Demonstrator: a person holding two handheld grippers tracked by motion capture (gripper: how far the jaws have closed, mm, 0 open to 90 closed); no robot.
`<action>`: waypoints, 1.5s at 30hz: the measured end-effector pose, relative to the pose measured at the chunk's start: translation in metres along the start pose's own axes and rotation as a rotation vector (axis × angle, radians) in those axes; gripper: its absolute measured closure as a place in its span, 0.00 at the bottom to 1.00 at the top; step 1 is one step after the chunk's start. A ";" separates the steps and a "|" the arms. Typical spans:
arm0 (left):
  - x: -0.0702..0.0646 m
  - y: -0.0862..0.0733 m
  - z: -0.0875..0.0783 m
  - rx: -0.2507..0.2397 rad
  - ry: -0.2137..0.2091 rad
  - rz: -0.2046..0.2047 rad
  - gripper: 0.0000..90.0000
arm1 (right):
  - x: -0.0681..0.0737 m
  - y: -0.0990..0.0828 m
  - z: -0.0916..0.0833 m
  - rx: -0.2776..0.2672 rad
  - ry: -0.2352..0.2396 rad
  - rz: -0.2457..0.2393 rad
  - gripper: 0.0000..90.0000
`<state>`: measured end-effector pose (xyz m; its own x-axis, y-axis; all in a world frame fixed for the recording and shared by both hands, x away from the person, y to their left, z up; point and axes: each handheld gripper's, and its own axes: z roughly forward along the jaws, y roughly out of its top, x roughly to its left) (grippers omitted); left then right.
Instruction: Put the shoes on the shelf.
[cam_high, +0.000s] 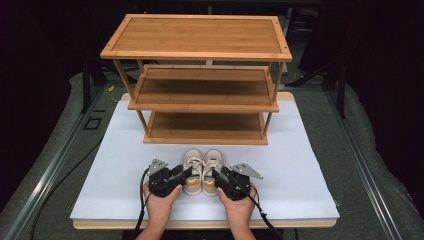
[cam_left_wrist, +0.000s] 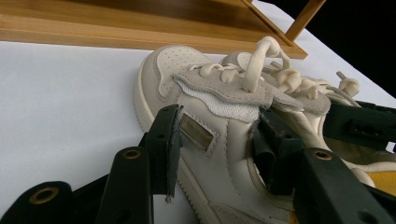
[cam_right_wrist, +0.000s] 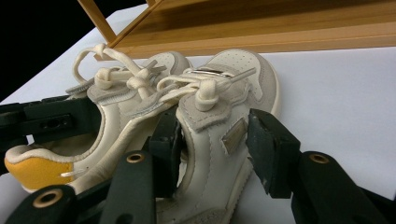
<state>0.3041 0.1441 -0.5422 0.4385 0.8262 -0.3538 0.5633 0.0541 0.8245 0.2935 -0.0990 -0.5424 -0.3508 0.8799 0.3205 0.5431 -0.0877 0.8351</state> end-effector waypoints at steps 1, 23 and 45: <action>0.000 0.000 0.000 0.000 0.000 -0.001 0.61 | 0.000 0.000 0.000 0.001 -0.001 0.002 0.62; 0.000 0.001 0.001 0.004 0.001 -0.003 0.63 | 0.000 0.002 -0.001 0.018 0.006 0.016 0.64; -0.002 0.008 -0.003 0.006 -0.006 -0.009 0.63 | 0.003 0.005 -0.004 0.003 0.008 0.035 0.68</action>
<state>0.3057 0.1448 -0.5338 0.4373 0.8225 -0.3637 0.5712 0.0583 0.8188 0.2917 -0.0983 -0.5354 -0.3375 0.8726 0.3531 0.5577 -0.1168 0.8218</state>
